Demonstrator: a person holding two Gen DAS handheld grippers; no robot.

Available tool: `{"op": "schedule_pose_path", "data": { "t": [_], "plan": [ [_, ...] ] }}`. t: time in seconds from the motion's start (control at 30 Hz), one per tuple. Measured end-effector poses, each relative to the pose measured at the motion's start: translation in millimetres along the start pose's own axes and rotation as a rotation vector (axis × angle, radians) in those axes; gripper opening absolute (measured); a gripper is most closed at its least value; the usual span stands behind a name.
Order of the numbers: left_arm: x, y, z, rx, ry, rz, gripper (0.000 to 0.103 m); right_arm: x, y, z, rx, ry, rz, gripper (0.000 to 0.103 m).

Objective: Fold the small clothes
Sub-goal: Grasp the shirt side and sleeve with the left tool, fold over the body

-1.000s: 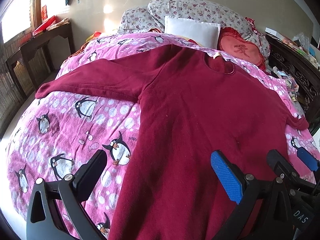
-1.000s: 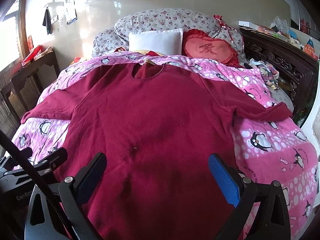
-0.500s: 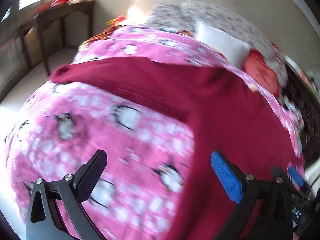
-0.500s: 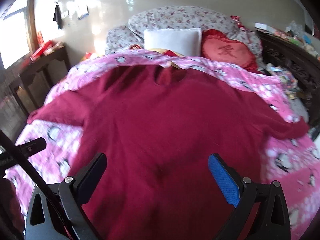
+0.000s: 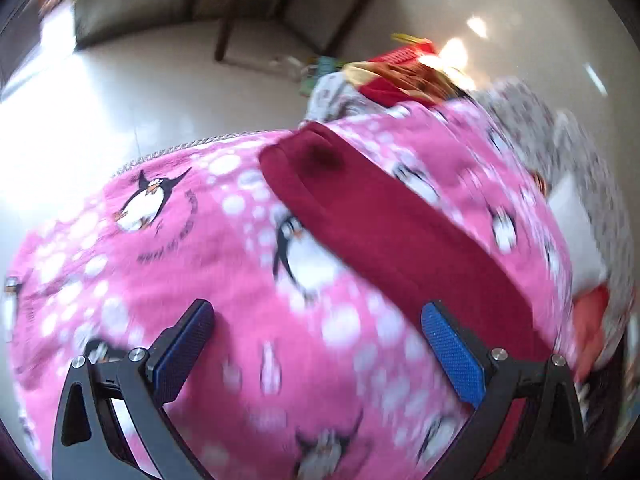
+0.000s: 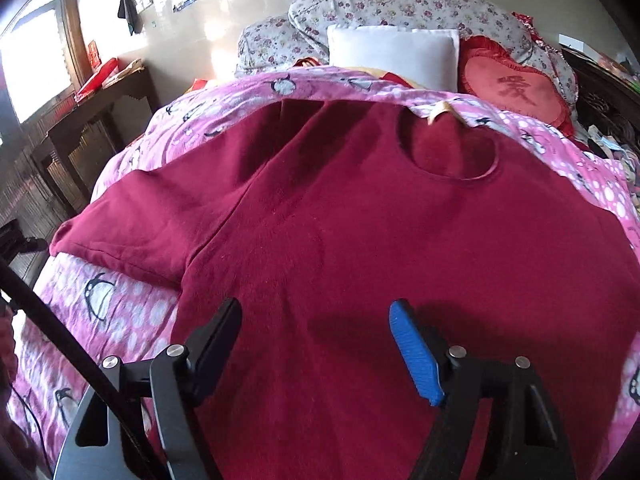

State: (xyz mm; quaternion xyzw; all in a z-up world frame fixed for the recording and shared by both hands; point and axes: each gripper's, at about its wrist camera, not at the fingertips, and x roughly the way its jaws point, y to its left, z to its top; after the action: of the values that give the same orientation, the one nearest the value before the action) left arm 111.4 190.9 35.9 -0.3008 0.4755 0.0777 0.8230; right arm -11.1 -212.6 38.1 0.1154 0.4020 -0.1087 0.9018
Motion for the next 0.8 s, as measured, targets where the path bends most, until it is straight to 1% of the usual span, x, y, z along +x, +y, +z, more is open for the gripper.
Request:
{"op": "schedule_pose_path", "data": {
  "t": [0.07,0.13,0.2,0.23,0.27,0.3,0.33,0.37,0.4,0.43,0.53,0.6,0.63,0.7,0.73,0.8],
  "plan": [
    [10,2,11,-0.05,-0.01,-0.009,0.103,8,6,-1,-0.03,0.007,-0.007,0.081],
    [22,-1,18,-0.07,-0.015,0.002,0.103,15,10,-4,-0.054,0.009,-0.022,0.081],
    [32,-10,20,-0.061,-0.032,0.05,0.103,21,11,-6,-0.066,0.014,-0.024,0.081],
    [33,-15,22,-0.045,-0.053,0.073,0.103,22,10,-6,-0.069,0.013,-0.022,0.081],
    [34,-20,22,-0.022,-0.068,0.073,0.102,22,10,-5,-0.072,0.012,-0.018,0.08],
    [32,-24,23,0.005,-0.071,0.051,0.078,19,9,-3,-0.069,0.009,-0.007,0.079],
    [32,-30,24,0.034,-0.058,0.026,0.048,16,6,-2,-0.061,0.006,0.006,0.076],
    [31,-38,24,0.073,-0.011,0.023,0.008,10,2,0,-0.047,0.001,0.024,0.075],
    [27,-43,23,0.093,0.004,0.015,0.01,3,-3,2,-0.029,-0.008,0.042,0.075],
    [16,-50,21,0.113,-0.019,-0.02,0.01,-7,-9,5,-0.017,-0.026,0.047,0.075],
    [-36,-81,2,0.231,-0.123,-0.11,0.009,-37,-26,9,-0.018,-0.098,-0.007,0.075],
    [-73,-109,-18,0.315,-0.162,-0.205,0.009,-55,-42,11,-0.008,-0.131,-0.038,0.075],
    [-95,-128,-33,0.367,-0.176,-0.266,0.009,-63,-52,12,0.009,-0.141,-0.048,0.076],
    [-118,-155,-56,0.433,-0.178,-0.334,0.009,-78,-74,11,0.049,-0.157,-0.056,0.076],
    [-132,-176,-76,0.493,-0.177,-0.375,0.009,-85,-84,10,0.066,-0.165,-0.066,0.076],
    [-146,-206,-114,0.587,-0.16,-0.429,0.009,-97,-105,6,0.098,-0.179,-0.094,0.078]
  ]
}}
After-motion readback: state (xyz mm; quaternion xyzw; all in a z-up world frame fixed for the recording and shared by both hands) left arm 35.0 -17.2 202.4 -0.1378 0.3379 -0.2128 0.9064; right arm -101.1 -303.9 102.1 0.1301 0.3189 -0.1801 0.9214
